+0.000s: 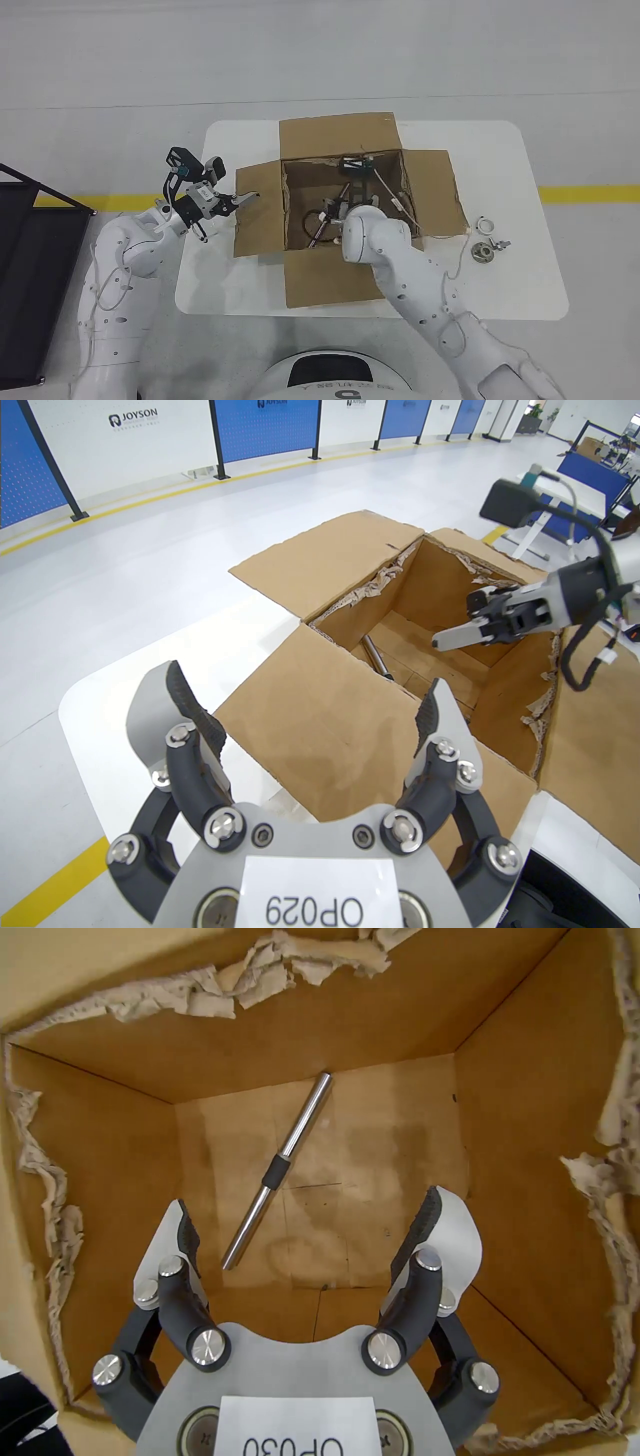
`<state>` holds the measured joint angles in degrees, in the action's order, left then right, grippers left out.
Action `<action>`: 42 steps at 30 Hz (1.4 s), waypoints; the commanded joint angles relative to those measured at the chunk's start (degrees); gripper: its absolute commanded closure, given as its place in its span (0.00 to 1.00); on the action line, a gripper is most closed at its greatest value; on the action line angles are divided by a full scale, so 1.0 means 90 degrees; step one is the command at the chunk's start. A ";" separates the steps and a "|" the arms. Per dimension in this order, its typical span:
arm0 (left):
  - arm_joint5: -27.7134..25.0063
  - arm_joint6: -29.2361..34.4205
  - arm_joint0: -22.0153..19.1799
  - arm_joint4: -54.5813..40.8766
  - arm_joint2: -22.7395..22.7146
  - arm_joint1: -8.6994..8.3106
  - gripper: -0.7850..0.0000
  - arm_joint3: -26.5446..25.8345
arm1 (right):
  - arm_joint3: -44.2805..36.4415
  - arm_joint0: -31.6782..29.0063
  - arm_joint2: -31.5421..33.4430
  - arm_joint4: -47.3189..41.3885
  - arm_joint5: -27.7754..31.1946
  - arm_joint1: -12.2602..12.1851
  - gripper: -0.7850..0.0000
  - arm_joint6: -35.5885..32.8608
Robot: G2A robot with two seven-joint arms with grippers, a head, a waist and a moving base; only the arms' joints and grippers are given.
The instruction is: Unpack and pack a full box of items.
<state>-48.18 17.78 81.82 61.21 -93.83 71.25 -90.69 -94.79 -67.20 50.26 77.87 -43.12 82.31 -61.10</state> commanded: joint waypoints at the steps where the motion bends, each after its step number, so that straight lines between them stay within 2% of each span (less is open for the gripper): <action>1: 0.0000 0.0000 0.0000 0.0000 0.0000 0.0000 0.00 0.0000 | 0.0408 0.0144 -0.0153 0.0125 -0.0083 0.0101 0.29 0.0076; 3: 0.0000 0.0000 0.0000 0.0000 0.0000 0.0000 0.00 0.0000 | 0.0780 0.0284 -0.0315 0.0179 -0.0134 0.0225 0.34 0.0127; 15: 0.0000 0.0000 0.0000 0.0000 0.0000 0.0000 0.00 0.0000 | 0.2387 0.1092 -0.0681 -0.0170 -0.0026 0.0890 0.44 0.0019; 17: 0.0000 0.0000 0.0000 0.0000 0.0000 0.0000 0.00 0.0000 | 0.2597 0.1191 -0.0714 -0.0181 -0.0046 0.0974 0.44 0.0039; 19: 0.0000 0.0000 0.0000 0.0000 0.0000 0.0000 0.00 0.0000 | 0.2854 0.1305 -0.0764 -0.0162 -0.0051 0.1061 0.38 0.0044; 25: 0.0000 0.0000 0.0000 0.0000 0.0000 0.0000 0.00 0.0000 | 0.3736 0.1669 -0.0885 -0.0205 -0.0043 0.1349 0.38 0.0036; 29: 0.0000 0.0000 0.0000 0.0000 0.0000 0.0000 0.00 0.0000 | 0.4190 0.1873 -0.0892 -0.0310 -0.0028 0.1519 0.47 0.0021; 33: 0.0000 0.0000 0.0000 0.0000 0.0000 0.0000 0.00 0.0000 | 0.4491 0.2014 -0.0766 -0.0391 -0.0006 0.1629 0.53 -0.0001; 36: 0.0000 0.0000 0.0000 0.0000 0.0000 0.0000 0.00 0.0000 | 0.4666 0.2124 -0.0518 -0.0379 -0.0002 0.1652 0.64 -0.0006; 38: 0.0000 0.0000 0.0000 0.0000 0.0000 0.0000 0.00 0.0000 | 0.4733 0.2148 -0.0308 -0.0324 -0.0027 0.1647 0.68 0.0019; 42: 0.0000 0.0000 0.0000 0.0000 0.0000 0.0000 0.00 0.0000 | 0.4530 0.1961 0.0155 -0.0206 -0.0099 0.1611 0.65 0.0091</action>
<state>-48.18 17.78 81.82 61.21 -93.83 71.25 -90.69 -53.20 -48.87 50.65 75.72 -43.94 96.91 -60.34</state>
